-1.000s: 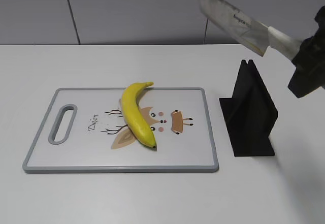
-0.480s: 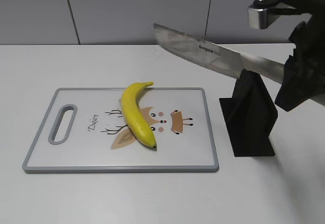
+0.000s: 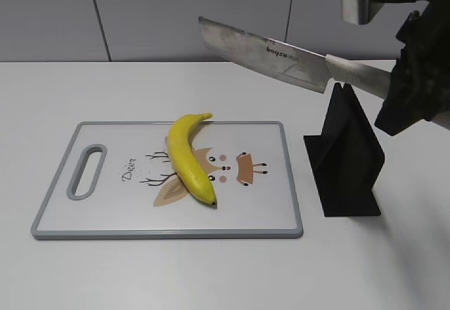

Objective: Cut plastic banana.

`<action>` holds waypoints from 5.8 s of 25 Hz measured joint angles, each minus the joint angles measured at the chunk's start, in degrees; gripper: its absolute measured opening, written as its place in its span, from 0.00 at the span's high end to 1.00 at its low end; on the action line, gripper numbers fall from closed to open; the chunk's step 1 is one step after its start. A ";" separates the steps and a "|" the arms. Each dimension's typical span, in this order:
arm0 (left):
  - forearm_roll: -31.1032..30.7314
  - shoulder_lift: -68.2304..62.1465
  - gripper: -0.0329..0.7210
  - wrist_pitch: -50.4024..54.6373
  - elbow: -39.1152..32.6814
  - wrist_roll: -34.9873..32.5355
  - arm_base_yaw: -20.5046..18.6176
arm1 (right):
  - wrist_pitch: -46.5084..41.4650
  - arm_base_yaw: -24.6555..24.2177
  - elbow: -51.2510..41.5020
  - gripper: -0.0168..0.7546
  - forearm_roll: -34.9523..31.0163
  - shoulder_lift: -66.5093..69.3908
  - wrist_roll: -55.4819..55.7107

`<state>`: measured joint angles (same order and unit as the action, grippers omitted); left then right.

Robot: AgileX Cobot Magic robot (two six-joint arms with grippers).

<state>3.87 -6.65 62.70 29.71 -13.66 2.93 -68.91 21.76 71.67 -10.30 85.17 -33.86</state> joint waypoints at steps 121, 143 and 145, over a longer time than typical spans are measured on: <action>20.21 -105.83 0.75 -18.24 49.03 -65.25 21.92 | 8.11 0.29 25.00 0.74 -5.76 40.10 -42.03; 17.81 -86.29 0.18 -17.78 49.03 -47.79 21.92 | -0.32 0.29 26.37 0.75 -3.72 29.30 -34.27; 14.45 -85.01 0.18 -17.80 49.03 -42.43 21.92 | -0.41 0.29 26.77 0.75 -3.52 28.22 -30.95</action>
<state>18.32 -91.66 44.90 78.74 -56.08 24.84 -69.32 22.05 98.44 -13.82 113.39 -64.82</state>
